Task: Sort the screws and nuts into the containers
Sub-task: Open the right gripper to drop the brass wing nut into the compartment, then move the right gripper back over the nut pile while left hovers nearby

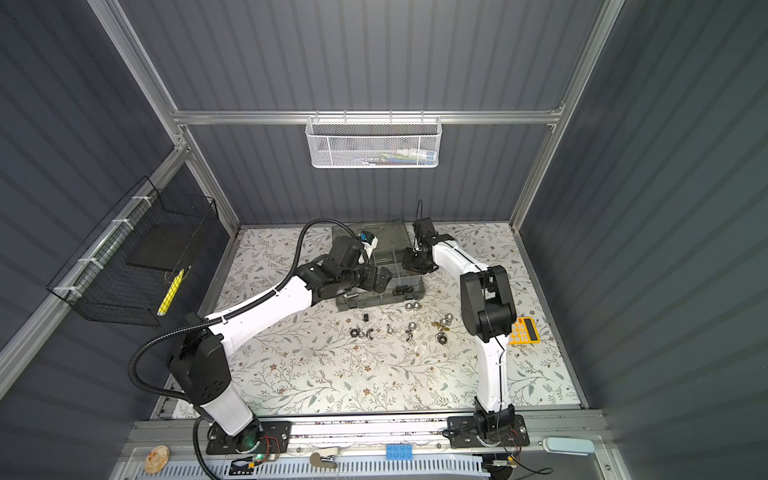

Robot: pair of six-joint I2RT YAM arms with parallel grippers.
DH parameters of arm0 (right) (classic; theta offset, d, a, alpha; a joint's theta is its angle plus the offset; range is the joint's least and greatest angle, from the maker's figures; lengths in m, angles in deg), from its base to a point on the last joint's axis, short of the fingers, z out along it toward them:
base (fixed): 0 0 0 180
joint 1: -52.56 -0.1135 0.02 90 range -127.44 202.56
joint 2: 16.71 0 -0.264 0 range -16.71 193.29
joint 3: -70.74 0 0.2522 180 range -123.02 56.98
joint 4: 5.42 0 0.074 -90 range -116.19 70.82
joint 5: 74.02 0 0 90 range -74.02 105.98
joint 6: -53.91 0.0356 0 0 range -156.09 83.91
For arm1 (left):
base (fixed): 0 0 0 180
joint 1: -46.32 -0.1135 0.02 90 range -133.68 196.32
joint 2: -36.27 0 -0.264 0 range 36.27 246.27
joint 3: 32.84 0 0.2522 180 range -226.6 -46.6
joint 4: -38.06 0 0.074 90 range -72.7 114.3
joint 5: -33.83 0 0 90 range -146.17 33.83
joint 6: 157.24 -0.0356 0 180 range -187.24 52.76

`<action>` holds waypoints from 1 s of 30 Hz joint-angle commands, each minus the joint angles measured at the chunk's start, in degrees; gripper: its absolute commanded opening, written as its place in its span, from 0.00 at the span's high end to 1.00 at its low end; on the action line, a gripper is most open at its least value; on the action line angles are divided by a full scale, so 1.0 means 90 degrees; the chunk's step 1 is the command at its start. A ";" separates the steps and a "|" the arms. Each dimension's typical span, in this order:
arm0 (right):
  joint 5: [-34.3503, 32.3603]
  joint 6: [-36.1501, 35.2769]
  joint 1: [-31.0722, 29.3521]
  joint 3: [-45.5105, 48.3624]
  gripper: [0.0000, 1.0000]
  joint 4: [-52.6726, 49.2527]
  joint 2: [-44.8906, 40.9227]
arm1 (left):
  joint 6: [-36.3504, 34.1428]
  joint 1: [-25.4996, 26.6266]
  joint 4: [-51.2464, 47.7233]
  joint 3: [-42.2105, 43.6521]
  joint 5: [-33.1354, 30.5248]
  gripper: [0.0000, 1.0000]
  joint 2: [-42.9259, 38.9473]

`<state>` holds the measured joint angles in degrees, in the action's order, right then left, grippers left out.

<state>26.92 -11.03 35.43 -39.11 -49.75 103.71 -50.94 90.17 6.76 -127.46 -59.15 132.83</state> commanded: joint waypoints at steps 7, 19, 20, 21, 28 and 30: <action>-0.0419 0.0039 -0.0011 0.0946 0.49 -0.0178 -0.1449 | 0.0531 0.0058 0.0636 0.0660 0.0395 0.00 -0.0621; -0.0791 0.0285 -0.0058 0.3410 0.06 0.0033 -0.3406 | 0.1141 0.0405 0.1245 0.1306 0.0605 0.00 -0.0895; -0.0805 0.0303 -0.0059 0.3620 0.01 0.0041 -0.3574 | 0.1183 0.0463 0.1254 0.1326 0.0605 0.00 -0.0863; -0.0818 0.0329 -0.0057 0.3831 0.01 0.0047 -0.3735 | 0.1228 0.0522 0.1272 0.1334 0.0614 0.00 -0.0837; -0.0734 0.0481 -0.0060 0.5018 0.01 0.0270 -0.4424 | 0.1481 0.0950 0.1457 0.1531 0.0454 0.00 -0.0682; -0.0656 0.0524 -0.0063 0.5249 0.01 0.0360 -0.4491 | 0.1598 0.1041 0.1550 0.1631 0.0450 0.00 -0.0632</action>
<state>20.60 -7.51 35.11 5.85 -48.16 64.06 -38.79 98.63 18.81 -114.01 -54.69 126.03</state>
